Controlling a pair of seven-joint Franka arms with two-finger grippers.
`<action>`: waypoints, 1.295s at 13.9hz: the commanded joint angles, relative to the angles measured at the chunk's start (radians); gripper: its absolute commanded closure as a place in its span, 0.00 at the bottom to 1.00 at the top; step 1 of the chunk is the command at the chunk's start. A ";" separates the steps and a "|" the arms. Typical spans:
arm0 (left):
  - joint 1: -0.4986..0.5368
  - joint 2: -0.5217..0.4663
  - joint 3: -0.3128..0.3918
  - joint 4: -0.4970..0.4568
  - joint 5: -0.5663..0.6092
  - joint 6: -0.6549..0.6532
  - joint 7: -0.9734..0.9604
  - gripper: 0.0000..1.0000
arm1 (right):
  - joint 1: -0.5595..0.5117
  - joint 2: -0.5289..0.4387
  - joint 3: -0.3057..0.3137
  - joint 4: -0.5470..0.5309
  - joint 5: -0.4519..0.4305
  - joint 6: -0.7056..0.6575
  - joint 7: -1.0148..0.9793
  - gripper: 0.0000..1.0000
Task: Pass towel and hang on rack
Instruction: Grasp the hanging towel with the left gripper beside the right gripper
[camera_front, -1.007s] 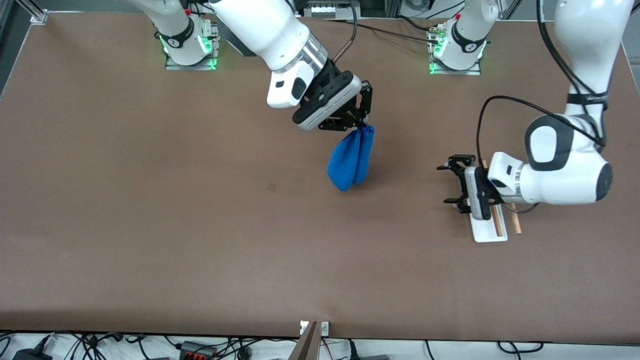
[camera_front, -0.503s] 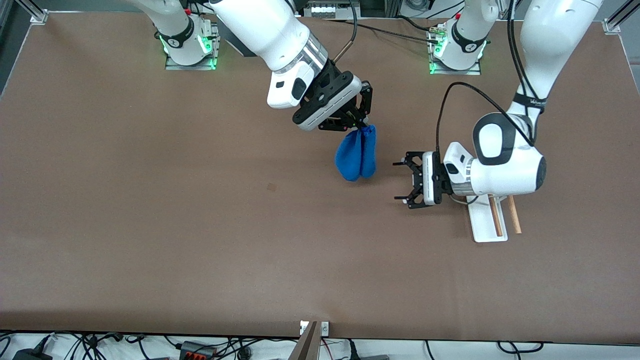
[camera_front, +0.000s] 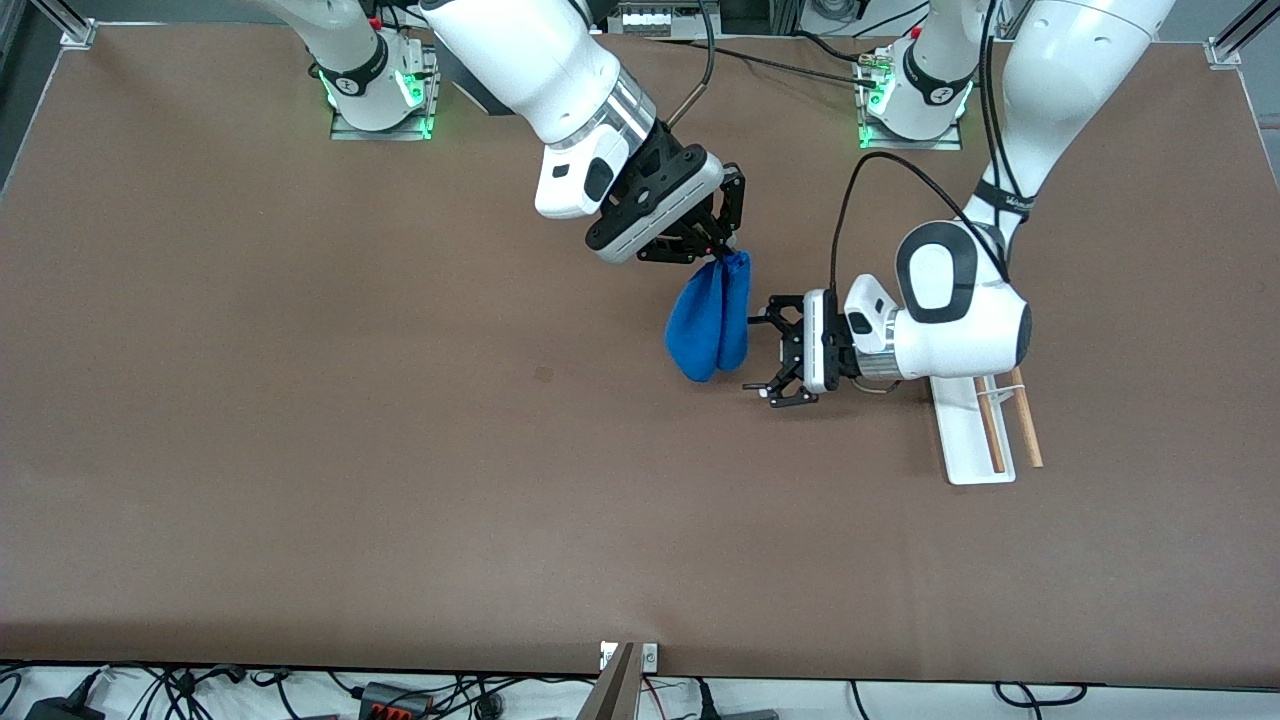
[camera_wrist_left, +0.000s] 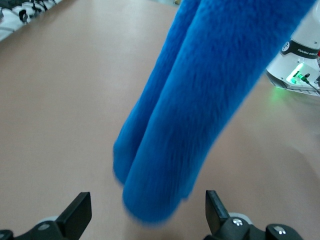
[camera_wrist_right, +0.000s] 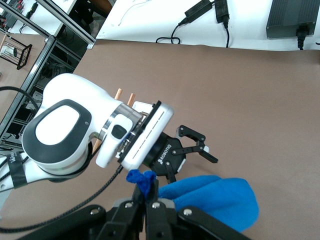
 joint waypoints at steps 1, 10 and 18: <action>-0.022 0.023 -0.007 -0.009 -0.132 0.049 0.151 0.00 | 0.007 0.009 0.000 0.019 0.010 0.000 0.012 1.00; -0.031 0.041 -0.007 0.009 -0.195 0.078 0.280 0.99 | 0.007 0.009 0.000 0.013 0.010 0.000 0.012 1.00; -0.004 0.023 0.010 0.023 -0.177 0.066 0.222 0.99 | -0.003 -0.003 -0.004 -0.016 -0.002 -0.006 0.018 0.00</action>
